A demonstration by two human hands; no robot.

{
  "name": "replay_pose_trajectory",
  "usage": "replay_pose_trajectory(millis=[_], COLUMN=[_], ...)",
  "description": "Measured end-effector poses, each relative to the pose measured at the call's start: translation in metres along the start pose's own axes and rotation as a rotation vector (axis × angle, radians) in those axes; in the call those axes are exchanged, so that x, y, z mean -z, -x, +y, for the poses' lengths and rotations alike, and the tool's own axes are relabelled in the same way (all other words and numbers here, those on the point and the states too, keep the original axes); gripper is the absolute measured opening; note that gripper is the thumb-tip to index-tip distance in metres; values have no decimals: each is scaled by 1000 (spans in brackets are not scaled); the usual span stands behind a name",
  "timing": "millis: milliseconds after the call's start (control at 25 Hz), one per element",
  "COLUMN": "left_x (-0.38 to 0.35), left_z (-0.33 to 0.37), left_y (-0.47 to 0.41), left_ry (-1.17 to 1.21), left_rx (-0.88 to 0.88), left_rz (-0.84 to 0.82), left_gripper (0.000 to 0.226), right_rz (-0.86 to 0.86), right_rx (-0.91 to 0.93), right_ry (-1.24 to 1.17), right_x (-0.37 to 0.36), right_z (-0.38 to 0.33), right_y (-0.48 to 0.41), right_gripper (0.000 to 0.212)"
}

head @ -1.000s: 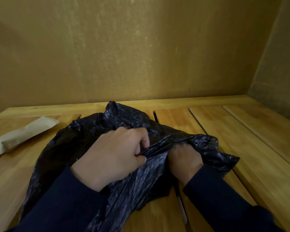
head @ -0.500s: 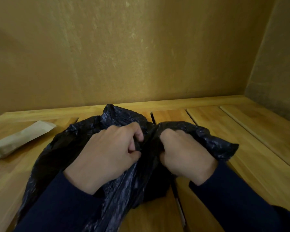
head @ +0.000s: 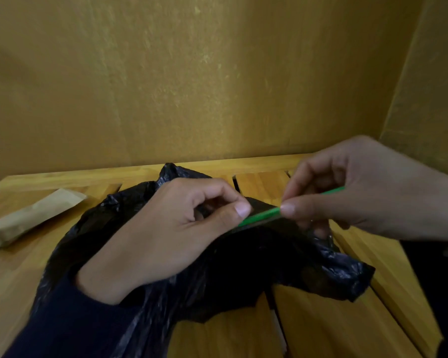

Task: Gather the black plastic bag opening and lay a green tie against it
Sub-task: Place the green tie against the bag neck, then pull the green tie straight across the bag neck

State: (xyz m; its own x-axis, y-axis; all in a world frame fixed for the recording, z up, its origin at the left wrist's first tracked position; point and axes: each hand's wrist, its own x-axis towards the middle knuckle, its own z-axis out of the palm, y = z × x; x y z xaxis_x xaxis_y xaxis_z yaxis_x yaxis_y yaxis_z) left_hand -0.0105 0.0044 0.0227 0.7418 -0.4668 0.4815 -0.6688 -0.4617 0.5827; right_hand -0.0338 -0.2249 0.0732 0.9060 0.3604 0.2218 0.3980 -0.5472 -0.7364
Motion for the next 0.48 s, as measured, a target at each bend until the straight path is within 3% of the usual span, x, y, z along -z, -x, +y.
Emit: replay_pose_trajectory(millis=[200,480], left_x=[7,25], left_z=[-6,-9], left_y=[-2,-2], left_ry=[47,271], left_rx=[-62,-52], left_rz=[-4,187], left_gripper=[22,17], right_rz=[103,283], right_rx=[90,170], right_ry=[-94,-289], right_x=[14,17], right_z=[6,13], right_y=[2,3], right_gripper=[31,26])
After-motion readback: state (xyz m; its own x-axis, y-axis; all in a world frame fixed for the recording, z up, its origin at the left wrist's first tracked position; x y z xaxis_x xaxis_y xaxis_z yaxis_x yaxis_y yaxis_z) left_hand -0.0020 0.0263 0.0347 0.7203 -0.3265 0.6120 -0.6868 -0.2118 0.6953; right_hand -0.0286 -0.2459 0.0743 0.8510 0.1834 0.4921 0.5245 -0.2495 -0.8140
